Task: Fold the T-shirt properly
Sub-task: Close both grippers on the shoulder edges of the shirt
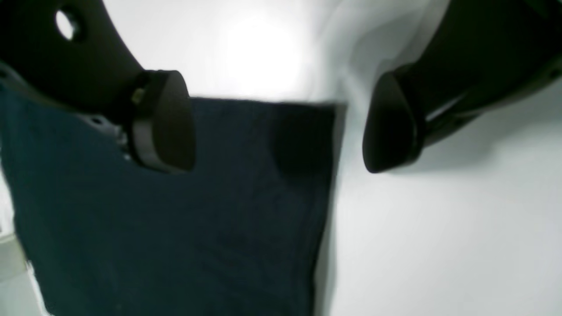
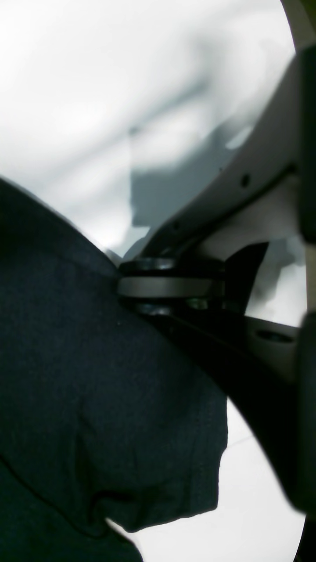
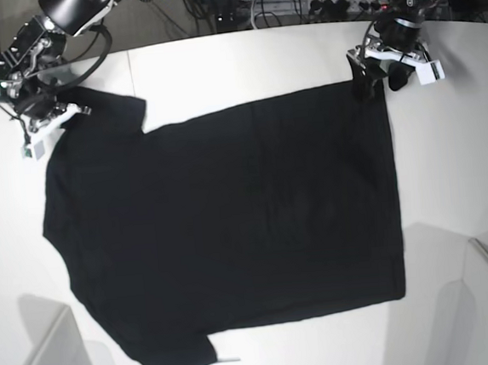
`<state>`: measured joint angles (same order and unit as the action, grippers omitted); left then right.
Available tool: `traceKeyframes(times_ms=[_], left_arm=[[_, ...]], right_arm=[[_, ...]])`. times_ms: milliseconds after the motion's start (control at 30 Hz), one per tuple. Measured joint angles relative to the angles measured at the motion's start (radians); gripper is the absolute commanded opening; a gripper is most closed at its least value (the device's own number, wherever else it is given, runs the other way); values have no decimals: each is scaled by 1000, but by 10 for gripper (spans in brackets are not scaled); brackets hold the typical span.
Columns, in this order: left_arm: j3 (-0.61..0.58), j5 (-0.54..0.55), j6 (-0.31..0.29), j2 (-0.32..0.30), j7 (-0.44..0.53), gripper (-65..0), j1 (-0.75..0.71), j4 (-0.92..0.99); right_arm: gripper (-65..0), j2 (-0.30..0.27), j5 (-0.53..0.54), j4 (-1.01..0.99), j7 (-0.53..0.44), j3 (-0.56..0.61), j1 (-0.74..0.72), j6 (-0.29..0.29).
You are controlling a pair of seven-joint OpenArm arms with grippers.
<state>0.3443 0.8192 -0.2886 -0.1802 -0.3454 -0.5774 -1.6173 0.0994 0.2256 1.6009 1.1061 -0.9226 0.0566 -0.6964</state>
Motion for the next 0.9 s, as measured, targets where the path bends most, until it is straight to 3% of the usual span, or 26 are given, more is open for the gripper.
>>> traceKeyframes(times_ms=[200,267,600,833,900], left_arm=[[2,1,-3,30,-90,-74,76,13],[-8,1,-5,30,-89,-114,79,17],[-6,-7,4,30,-143,-650,78,32],[-6,-6,7,24,-146,-650,74,32],[-14,-6,4,-5,-151,-650,61,26]], right_arm=[[-650,0,0,0,5,0,2,0],[-650,0,1,0,0,0,2,0],[-650,-2,0,0,2,2,3,0],[-650,-2,4,3,-8,1,11,0],[-650,1,2,28,-5,0,27,0]])
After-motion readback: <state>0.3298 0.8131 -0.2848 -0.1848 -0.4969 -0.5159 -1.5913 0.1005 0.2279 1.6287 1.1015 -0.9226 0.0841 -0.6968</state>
